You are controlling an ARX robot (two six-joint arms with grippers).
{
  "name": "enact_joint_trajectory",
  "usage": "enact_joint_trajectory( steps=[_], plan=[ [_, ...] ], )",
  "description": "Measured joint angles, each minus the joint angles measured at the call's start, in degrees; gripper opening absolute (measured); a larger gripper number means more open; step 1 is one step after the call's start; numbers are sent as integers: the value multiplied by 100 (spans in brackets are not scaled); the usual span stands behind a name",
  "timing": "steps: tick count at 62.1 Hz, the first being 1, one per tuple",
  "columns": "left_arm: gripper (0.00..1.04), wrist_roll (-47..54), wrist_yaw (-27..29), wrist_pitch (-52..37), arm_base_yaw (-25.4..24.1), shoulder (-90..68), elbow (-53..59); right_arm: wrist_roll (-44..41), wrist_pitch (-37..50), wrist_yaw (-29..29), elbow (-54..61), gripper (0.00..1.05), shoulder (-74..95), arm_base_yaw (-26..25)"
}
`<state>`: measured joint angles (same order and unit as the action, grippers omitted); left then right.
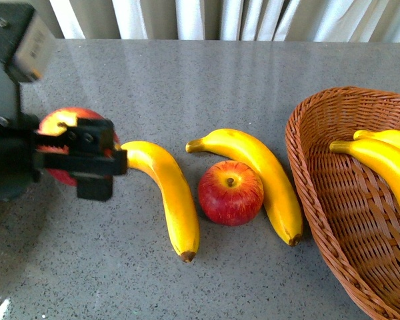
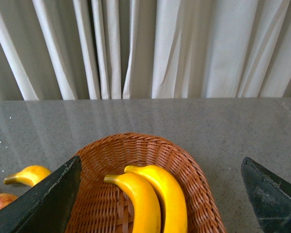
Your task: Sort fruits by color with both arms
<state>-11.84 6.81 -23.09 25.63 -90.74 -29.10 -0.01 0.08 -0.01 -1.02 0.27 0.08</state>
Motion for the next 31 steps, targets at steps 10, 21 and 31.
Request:
enact_joint_trajectory(
  steps=[10,21,31],
  plan=[
    [72,372,-197,330,-909,450,-210,0,0,0,0,96,0,0],
    [72,656,-267,385,-1834,345,-581,0,0,0,0,96,0,0],
    [72,761,-269,398,-2555,-44,-695,0,0,2,0,96,0,0]
  ],
)
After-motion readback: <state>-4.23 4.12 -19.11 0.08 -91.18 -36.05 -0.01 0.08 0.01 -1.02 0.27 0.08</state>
